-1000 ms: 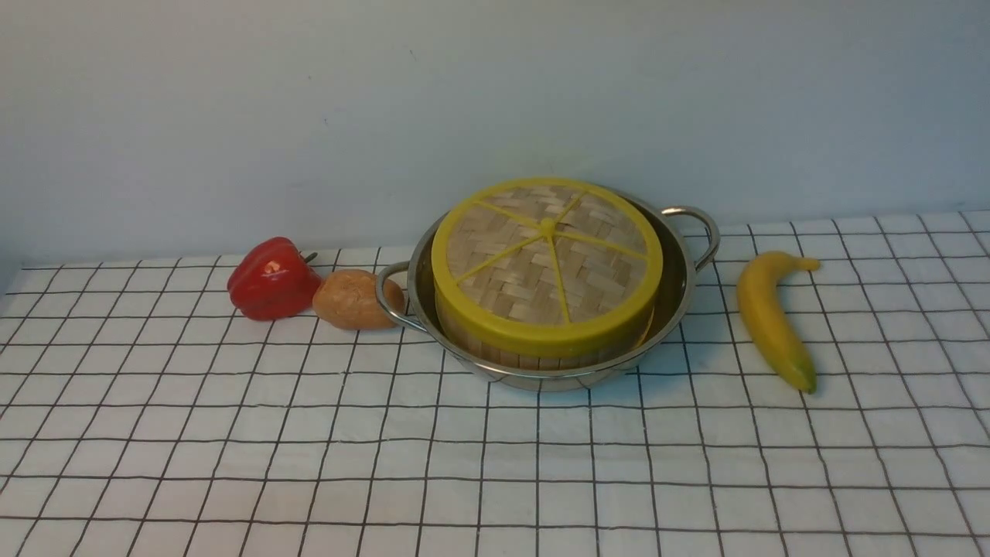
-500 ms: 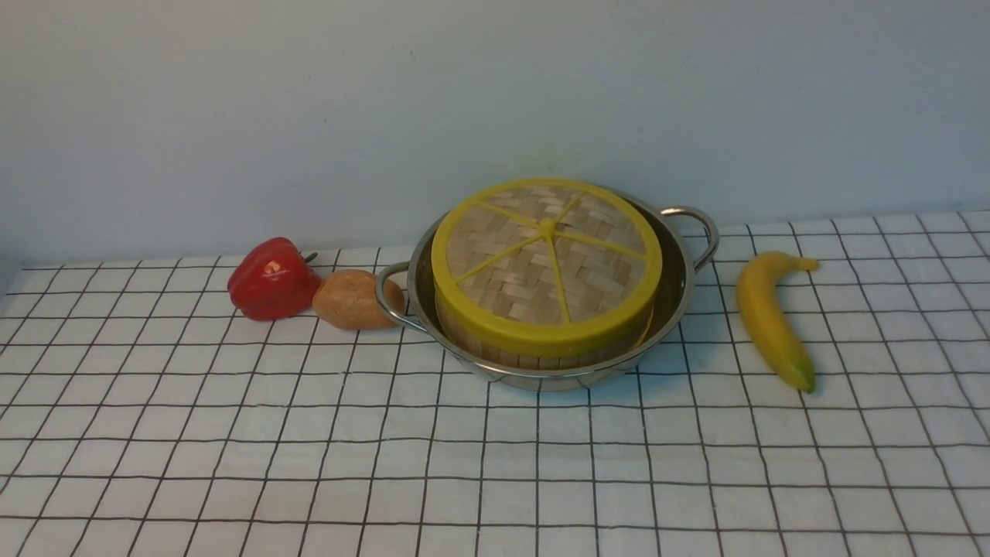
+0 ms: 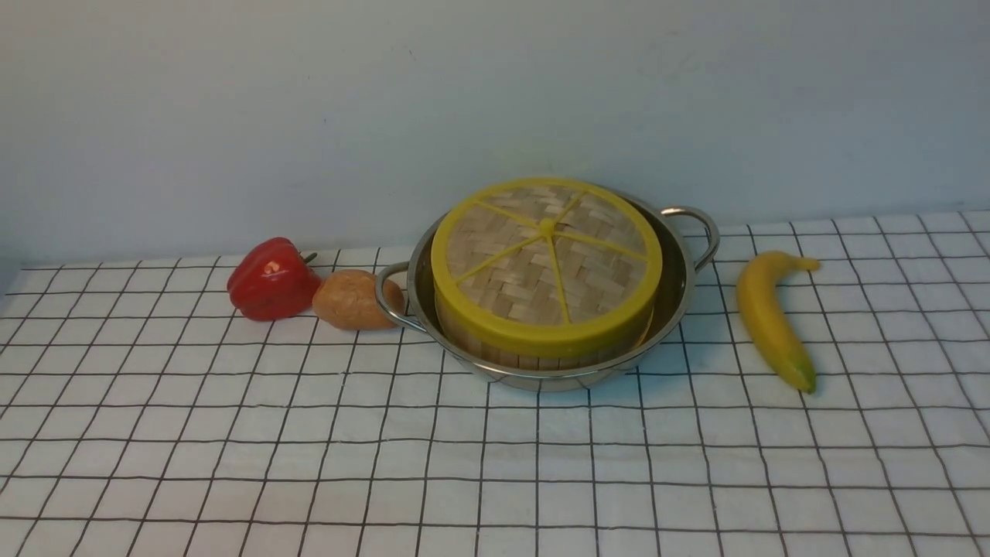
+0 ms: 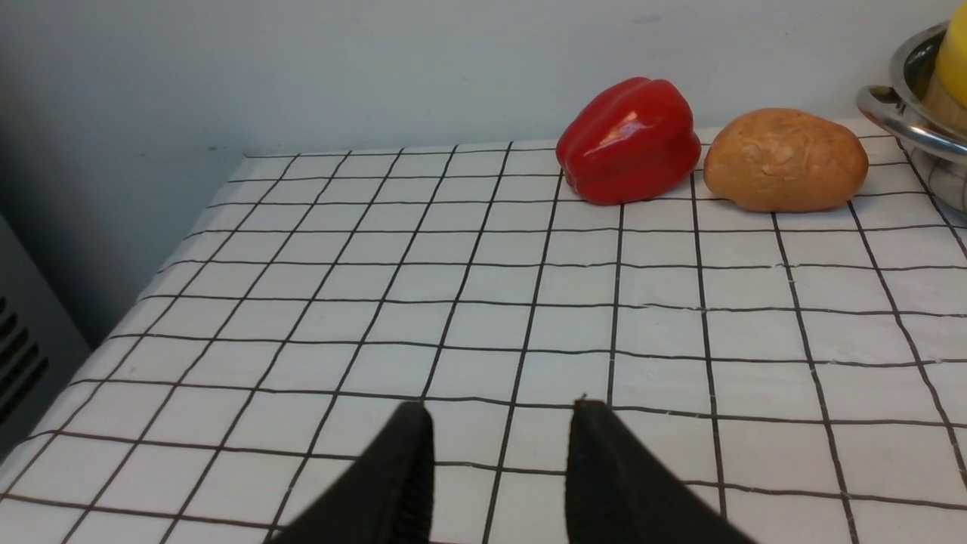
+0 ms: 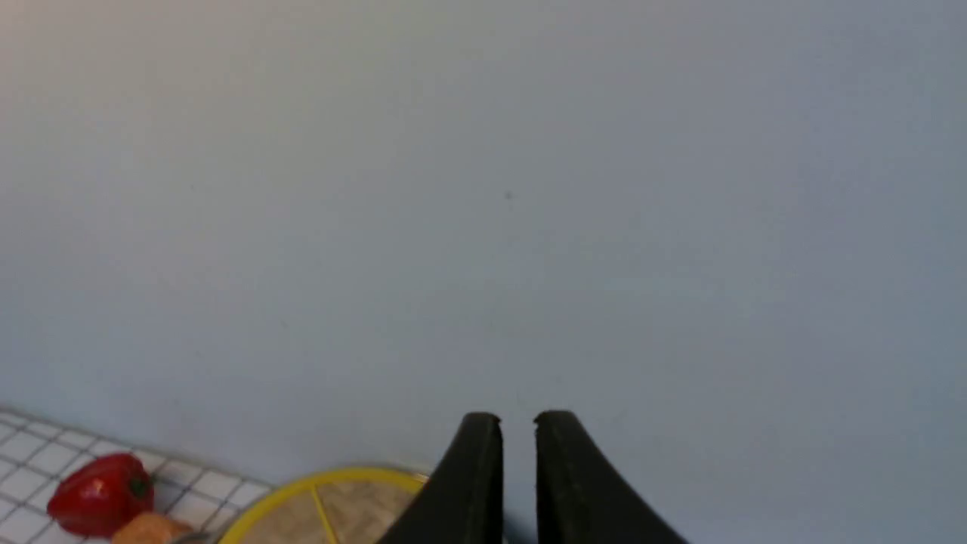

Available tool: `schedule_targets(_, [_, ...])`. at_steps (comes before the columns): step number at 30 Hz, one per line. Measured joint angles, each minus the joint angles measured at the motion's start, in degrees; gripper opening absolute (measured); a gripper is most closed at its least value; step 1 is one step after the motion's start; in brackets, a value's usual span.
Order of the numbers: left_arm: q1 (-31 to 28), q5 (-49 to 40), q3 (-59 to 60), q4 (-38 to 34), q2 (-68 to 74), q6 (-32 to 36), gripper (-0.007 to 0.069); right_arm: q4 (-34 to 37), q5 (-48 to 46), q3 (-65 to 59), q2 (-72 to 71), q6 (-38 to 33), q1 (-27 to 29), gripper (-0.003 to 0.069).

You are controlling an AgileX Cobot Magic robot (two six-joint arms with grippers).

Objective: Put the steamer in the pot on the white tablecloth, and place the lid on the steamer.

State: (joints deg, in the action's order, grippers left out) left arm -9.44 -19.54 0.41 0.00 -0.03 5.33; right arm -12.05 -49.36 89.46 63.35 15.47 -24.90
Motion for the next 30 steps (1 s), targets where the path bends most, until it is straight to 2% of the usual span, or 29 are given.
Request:
schedule_targets(6, [0.0,0.0,0.0,0.0,0.0,0.0,0.0243,0.27,11.09,-23.39,-10.76,2.02,3.97,0.0116])
schedule_targets(7, [0.0,0.0,0.0,0.0,0.0,0.0,0.0243,0.4,11.81,-24.19,-11.14,2.14,4.35,0.0117])
schedule_targets(9, [0.0,0.0,0.0,0.0,0.0,0.0,0.0243,2.35,16.15,-34.78,-16.72,3.02,7.01,0.0124])
schedule_targets(10, [0.0,0.0,0.0,0.0,0.0,0.0,0.0243,2.45,16.34,-35.51,-17.13,3.12,7.44,0.0125])
schedule_targets(14, [0.0,0.0,0.0,0.0,0.0,0.0,0.0243,3.0,19.26,-48.94,-25.34,3.18,12.81,0.0137])
schedule_targets(17, [0.0,0.0,0.0,0.0,0.0,0.0,0.0243,2.94,22.23,-58.63,-32.81,3.18,19.21,0.0148])
schedule_targets(23, [0.0,0.0,0.0,0.0,0.0,0.0,0.0243,2.94,31.45,-70.08,-42.12,3.33,26.13,0.0164])
schedule_targets(26, [0.0,0.0,0.0,0.0,0.0,0.0,0.0243,2.94,35.89,-75.24,-47.78,3.39,27.36,0.0173])
schedule_targets(30, [0.0,0.0,0.0,0.0,0.0,0.0,0.0243,2.94,36.13,-79.64,-53.05,3.55,27.36,0.0183])
